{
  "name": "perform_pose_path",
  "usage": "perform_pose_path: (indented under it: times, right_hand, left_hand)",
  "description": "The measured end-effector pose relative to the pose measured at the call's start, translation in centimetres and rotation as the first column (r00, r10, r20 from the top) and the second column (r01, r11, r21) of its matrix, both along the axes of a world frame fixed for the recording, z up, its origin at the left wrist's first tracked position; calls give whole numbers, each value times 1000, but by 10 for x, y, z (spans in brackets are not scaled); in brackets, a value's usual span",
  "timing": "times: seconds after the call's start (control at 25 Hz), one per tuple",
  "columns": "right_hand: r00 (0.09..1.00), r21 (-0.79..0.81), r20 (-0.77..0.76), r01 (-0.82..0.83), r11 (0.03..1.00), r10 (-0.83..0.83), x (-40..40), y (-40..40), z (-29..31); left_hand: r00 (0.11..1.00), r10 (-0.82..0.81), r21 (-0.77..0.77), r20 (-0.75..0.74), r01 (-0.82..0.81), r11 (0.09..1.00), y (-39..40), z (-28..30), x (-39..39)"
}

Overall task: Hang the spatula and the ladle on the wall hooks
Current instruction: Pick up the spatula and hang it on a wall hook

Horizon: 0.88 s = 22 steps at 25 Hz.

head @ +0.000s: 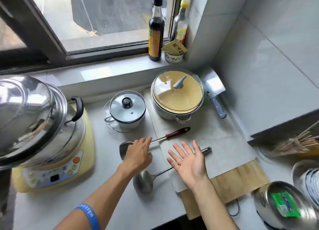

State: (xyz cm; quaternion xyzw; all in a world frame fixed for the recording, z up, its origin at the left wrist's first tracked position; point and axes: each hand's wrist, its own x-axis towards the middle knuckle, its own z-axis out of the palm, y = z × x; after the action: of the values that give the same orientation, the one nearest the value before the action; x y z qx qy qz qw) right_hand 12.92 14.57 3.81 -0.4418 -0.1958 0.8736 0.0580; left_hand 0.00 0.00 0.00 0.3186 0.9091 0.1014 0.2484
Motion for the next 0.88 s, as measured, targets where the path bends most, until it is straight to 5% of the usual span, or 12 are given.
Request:
perform_pose_path:
  times: [0.28, 0.52, 0.72, 0.88]
  right_hand:
    - [978, -161, 134, -137, 977, 159, -31, 30, -50]
    - [970, -179, 156, -156, 971, 185, -52, 25, -73]
    - [981, -159, 143, -104, 982, 127, -61, 17, -80]
    - [996, -173, 9, -85, 981, 88, -67, 5, -73]
  left_hand:
    - [981, 180, -202, -69, -191, 961, 43, -43, -14]
    - [945, 194, 122, -262, -167, 978, 23, -74, -6]
    - [939, 272, 249, -211, -218, 944, 17, -84, -2]
    - [944, 136, 314, -300, -37, 949, 6, -69, -2]
